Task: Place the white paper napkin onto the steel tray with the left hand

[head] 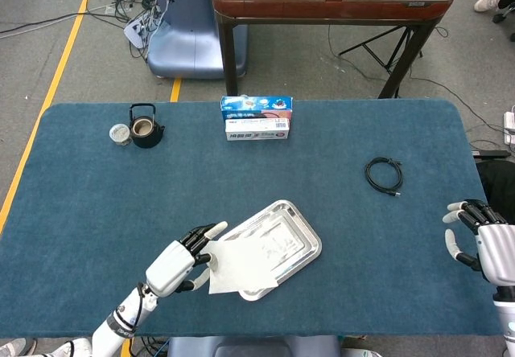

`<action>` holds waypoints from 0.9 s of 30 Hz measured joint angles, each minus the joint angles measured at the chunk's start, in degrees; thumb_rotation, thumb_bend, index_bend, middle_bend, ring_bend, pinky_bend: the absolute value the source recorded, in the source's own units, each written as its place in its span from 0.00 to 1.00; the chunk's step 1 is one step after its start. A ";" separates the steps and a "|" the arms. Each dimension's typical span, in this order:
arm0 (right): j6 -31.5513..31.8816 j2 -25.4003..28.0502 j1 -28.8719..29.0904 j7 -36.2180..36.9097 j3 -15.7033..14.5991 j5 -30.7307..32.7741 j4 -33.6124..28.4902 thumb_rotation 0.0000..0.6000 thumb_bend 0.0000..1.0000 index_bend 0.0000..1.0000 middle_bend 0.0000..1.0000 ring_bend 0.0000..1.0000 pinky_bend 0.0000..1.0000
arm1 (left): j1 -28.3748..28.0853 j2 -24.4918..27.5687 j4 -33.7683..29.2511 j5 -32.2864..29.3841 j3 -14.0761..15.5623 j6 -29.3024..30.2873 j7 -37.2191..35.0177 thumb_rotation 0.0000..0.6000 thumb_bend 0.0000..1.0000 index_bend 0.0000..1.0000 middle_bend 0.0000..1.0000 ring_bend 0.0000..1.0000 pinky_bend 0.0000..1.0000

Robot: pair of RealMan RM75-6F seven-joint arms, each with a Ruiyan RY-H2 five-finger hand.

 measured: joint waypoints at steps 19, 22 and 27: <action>0.63 1.52 -0.68 1.15 1.02 1.54 -0.10 1.00 0.48 0.46 0.35 0.22 0.38 | -0.32 -3.37 1.05 -2.19 -2.08 -1.46 6.90 1.00 0.59 0.64 0.00 0.00 0.11; 0.75 1.80 -0.80 1.15 1.12 1.67 -0.15 1.00 0.48 0.46 0.35 0.22 0.38 | -0.66 -3.43 0.85 -2.27 -2.16 -2.00 7.16 1.00 0.58 0.64 0.00 0.00 0.11; 0.75 2.26 -0.93 1.09 1.09 1.63 -0.20 1.00 0.48 0.46 0.35 0.22 0.38 | -0.95 -3.37 0.21 -2.41 -1.98 -2.84 8.16 1.00 0.58 0.64 0.00 0.00 0.11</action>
